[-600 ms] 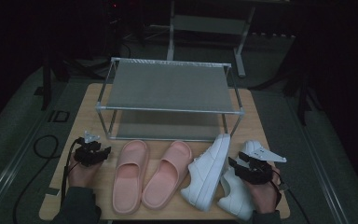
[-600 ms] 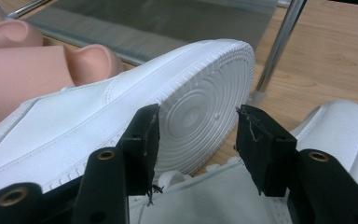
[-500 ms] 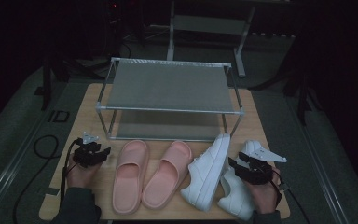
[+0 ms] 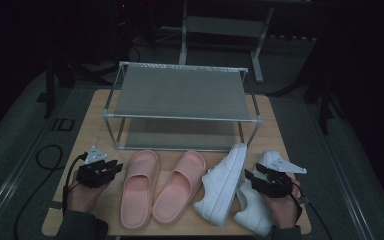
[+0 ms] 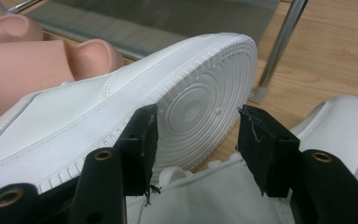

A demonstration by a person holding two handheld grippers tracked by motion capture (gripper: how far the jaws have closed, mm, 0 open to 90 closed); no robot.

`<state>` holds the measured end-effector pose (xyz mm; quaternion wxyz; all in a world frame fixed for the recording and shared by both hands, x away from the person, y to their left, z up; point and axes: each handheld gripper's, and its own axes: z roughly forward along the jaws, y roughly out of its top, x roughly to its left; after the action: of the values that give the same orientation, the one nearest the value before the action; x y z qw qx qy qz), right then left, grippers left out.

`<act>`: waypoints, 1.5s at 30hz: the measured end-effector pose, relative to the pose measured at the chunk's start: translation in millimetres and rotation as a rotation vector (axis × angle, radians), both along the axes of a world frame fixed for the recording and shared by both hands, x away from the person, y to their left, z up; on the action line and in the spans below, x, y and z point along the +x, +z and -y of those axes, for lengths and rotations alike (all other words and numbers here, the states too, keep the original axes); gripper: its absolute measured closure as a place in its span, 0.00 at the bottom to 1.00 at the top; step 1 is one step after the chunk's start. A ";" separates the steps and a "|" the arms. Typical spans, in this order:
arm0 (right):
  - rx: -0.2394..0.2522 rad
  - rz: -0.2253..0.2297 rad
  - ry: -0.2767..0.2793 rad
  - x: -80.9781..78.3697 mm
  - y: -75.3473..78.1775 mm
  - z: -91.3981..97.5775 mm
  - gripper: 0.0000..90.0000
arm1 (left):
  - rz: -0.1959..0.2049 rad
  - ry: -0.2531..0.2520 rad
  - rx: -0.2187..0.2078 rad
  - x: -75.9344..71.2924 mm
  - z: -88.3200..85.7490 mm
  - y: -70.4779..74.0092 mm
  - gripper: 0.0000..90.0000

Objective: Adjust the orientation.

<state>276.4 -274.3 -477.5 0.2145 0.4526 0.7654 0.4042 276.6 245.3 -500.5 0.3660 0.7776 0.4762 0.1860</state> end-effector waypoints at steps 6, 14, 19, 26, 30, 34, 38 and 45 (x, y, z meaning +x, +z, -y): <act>-0.001 -0.003 0.000 0.3 -0.3 0.1 0.51 | -0.017 -0.090 -0.002 -15.8 13.5 14.4 0.99; -0.004 -0.005 0.001 0.8 -0.7 0.1 0.51 | -0.016 -0.173 0.018 -38.4 32.0 23.4 0.99; -0.003 -0.008 0.003 0.9 -0.7 0.1 0.51 | -0.050 -0.202 0.064 -40.7 43.8 12.1 0.99; 0.004 -0.011 0.005 1.3 -0.9 1.2 0.51 | -0.069 -0.203 0.137 -36.3 54.3 -0.8 0.99; 0.007 -0.012 0.004 1.5 -0.9 1.7 0.51 | -0.069 -0.185 0.138 -31.7 50.6 -4.2 1.00; 0.005 -0.012 0.006 1.4 -1.0 1.3 0.51 | -0.049 -0.160 0.158 -26.5 48.3 -3.8 1.00; 0.007 -0.013 0.009 1.6 -1.0 1.7 0.51 | -0.046 -0.149 0.159 -20.2 45.6 -1.9 1.00; 0.008 -0.015 0.011 1.6 -1.0 1.9 0.51 | -0.038 -0.127 0.150 -7.9 41.6 -1.9 1.00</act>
<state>278.0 -276.2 -478.5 0.2050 0.4523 0.7676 0.4051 268.8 203.7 -502.4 0.3088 0.8348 0.4176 0.1828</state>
